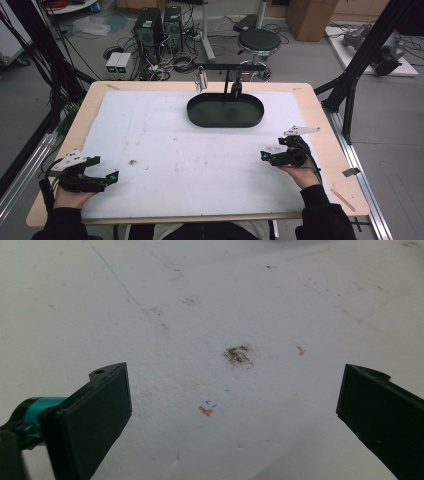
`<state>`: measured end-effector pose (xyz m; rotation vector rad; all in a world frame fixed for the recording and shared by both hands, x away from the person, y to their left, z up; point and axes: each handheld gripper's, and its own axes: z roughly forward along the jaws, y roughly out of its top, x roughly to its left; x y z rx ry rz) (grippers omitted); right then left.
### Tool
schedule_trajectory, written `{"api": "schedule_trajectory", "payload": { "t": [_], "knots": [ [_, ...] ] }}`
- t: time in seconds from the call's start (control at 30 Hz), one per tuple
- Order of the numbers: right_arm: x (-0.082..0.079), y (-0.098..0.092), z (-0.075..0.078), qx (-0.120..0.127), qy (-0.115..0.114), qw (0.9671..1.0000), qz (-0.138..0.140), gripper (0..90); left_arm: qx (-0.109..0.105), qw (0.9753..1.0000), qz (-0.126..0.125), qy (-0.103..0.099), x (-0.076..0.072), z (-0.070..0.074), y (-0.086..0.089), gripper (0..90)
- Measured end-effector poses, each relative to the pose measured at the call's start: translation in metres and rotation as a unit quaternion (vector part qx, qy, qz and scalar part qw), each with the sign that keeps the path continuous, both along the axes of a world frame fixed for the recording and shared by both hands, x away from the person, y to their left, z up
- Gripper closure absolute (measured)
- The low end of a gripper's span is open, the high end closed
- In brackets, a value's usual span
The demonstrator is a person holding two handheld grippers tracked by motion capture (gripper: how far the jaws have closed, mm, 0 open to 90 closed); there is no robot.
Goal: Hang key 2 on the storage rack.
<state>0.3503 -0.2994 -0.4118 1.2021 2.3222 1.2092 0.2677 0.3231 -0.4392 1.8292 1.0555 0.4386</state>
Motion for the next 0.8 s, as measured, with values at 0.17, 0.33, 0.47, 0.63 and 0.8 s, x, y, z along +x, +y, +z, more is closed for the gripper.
{"api": "schedule_trajectory", "payload": {
  "t": [0.17,0.33,0.47,0.63,0.8],
  "knots": [
    [-0.013,-0.004,-0.006,0.003,-0.009,0.9999,0.007,0.8,0.001,1.0000,0.000,0.001,0.000,0.000,-0.001,1.7],
    [-0.018,-0.007,-0.008,0.002,-0.017,0.9996,0.020,0.8,0.000,1.0000,0.000,0.002,0.000,-0.001,0.000,1.7],
    [-0.022,-0.006,-0.009,-0.006,-0.015,0.9991,0.039,0.8,0.001,1.0000,-0.002,0.007,0.000,-0.002,0.000,1.7],
    [-0.024,-0.008,-0.016,-0.010,0.003,0.9981,0.061,0.8,0.001,1.0000,-0.003,0.008,0.000,-0.002,0.000,1.7],
    [-0.031,-0.013,-0.022,-0.009,0.017,0.9981,0.058,0.8,0.002,0.9999,-0.003,0.010,0.000,-0.003,0.000,1.7]
  ]
}}
